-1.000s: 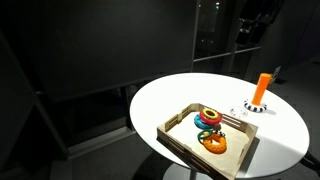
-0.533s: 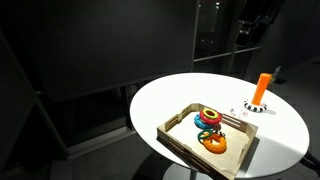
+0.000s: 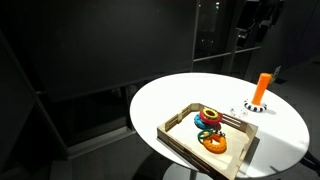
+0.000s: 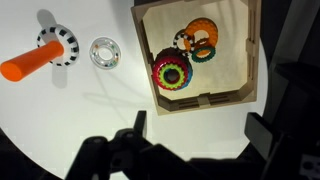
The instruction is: Put the clear ring on the tray
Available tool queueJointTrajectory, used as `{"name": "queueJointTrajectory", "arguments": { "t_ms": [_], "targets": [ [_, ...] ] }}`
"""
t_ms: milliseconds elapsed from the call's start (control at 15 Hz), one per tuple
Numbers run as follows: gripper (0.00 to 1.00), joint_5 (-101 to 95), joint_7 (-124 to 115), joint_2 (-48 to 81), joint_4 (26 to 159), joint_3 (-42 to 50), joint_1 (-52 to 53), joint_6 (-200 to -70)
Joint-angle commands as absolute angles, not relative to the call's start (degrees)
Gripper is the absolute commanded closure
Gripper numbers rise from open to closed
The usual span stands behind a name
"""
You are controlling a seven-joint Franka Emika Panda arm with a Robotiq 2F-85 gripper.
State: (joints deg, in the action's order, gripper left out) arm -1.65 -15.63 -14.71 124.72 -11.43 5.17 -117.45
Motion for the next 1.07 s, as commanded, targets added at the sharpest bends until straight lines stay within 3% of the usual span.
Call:
{"name": "queueJointTrajectory", "arguments": {
  "t_ms": [0, 600, 1000],
  "targets": [
    [0.00, -2.18, -17.71, -12.72, 124.30, -9.51, 3.70, -118.68],
    [0.00, 2.38, -12.29, -6.00, 129.76, -2.66, 1.42, -132.42],
    [0.00, 2.67, -12.64, -2.25, 130.39, -1.61, 1.40, -133.43]
  ]
}}
